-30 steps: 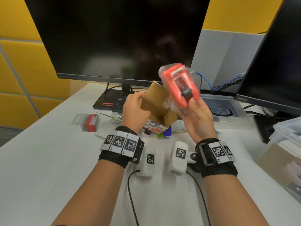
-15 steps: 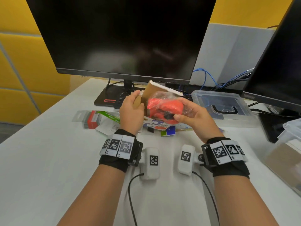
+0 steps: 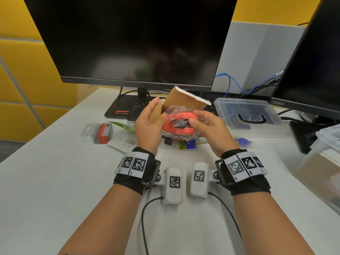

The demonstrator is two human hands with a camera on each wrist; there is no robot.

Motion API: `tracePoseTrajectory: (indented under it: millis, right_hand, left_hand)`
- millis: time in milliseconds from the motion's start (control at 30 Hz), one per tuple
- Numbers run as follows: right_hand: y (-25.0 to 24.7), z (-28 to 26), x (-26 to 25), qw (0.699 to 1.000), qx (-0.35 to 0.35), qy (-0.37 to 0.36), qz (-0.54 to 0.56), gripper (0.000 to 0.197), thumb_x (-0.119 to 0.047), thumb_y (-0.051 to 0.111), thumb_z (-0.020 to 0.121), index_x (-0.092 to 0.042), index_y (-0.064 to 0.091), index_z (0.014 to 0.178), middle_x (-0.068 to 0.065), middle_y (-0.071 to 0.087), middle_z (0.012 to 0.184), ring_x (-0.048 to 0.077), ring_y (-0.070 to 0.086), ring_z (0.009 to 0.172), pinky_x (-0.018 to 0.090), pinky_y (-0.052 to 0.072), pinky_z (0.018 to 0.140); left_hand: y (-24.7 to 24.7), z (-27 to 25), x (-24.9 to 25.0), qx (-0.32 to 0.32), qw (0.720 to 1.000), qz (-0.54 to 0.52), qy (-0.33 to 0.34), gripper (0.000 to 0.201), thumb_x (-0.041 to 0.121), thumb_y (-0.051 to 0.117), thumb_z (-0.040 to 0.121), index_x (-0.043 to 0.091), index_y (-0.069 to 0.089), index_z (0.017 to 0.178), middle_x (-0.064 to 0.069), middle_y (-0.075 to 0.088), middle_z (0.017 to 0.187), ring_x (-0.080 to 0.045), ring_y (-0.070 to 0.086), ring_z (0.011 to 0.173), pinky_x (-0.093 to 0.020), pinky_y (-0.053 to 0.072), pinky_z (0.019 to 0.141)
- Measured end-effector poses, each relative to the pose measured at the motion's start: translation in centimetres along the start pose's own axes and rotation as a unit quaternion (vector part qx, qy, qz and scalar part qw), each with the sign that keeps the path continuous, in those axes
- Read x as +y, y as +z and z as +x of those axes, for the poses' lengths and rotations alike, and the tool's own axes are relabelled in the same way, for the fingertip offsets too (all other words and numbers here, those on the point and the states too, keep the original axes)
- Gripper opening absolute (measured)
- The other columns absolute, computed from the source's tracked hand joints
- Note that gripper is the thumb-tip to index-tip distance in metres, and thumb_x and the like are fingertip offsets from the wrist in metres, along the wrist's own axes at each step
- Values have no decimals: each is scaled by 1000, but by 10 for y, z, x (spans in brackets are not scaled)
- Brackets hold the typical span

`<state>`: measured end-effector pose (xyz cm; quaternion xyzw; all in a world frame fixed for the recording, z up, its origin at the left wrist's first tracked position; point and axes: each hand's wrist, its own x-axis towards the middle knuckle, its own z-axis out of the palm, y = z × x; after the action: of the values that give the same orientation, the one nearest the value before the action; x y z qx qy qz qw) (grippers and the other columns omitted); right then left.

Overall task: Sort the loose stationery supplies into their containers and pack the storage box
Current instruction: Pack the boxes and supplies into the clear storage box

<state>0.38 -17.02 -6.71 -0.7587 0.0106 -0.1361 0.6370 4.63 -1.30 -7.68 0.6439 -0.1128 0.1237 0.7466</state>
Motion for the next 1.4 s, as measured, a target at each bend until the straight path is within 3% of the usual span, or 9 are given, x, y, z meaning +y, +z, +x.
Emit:
tracePoseTrajectory:
  millis: [167,333,467,600,733,833,933,1200,1400]
  right_hand:
    - [1,-1,2,997,20,32,63,47,-29,67,83,-9,55,124,12,62,121,26,62,109,47,50,93]
    - [-2,1,0,989,57,58,126,39,-14,60,89,3,49,123,21,63,116,28,65,99,34,56,80]
    - [3,3,-2,991,87,47,89,33,-20,61,90,2,57,114,20,67,107,30,67,96,45,55,85]
    - [10,3,0,993,120,20,-2,27,-33,62,87,-12,58,104,9,65,104,21,65,96,43,55,84]
    - [10,0,-5,982,134,-34,-125,20,-35,51,94,-17,56,99,-8,59,89,8,55,91,14,44,68]
    - [8,2,-4,956,138,-71,-249,26,-38,49,94,-18,63,101,-2,50,104,12,38,106,19,27,78]
    - [7,5,-2,957,138,-80,-243,26,-34,51,94,-16,63,109,1,49,110,13,46,106,21,34,84]
    - [-14,-7,-15,970,-96,-22,-222,61,-36,76,73,-30,51,128,-9,57,115,6,56,105,27,50,89]
    - [-17,-8,-13,963,-94,-56,-248,58,-28,77,74,-29,50,126,-14,57,105,-2,57,91,8,48,70]
  left_hand:
    - [0,-2,2,-48,999,-13,21,50,4,60,89,32,47,128,6,50,128,-13,51,119,-38,55,87]
    - [-2,-1,0,-53,998,-32,12,59,10,67,84,34,41,132,0,45,136,-15,50,120,-41,53,91]
    - [1,0,-2,-45,992,-73,-94,79,15,70,82,30,24,145,4,37,138,-12,47,118,-26,52,82]
    - [1,1,-5,-88,983,-84,-140,41,27,64,88,15,54,126,-9,65,116,-25,64,105,-39,56,84]
    - [2,0,-2,-44,981,-125,-142,21,17,61,90,10,60,109,-11,67,103,-25,67,94,-36,56,78]
    - [1,2,-2,-33,977,-152,-147,15,14,59,90,11,59,105,-7,67,95,-20,67,86,-35,55,76]
    - [1,2,-4,-42,971,-160,-171,18,14,59,90,10,59,107,-6,67,92,-18,68,80,-34,56,71]
    - [-1,2,-2,-55,966,-149,-206,20,15,53,91,9,62,108,-4,66,83,-18,67,67,-26,53,56]
    - [-1,0,2,-86,963,-135,-218,25,20,51,93,10,62,114,-3,67,87,-17,68,70,-33,54,67]
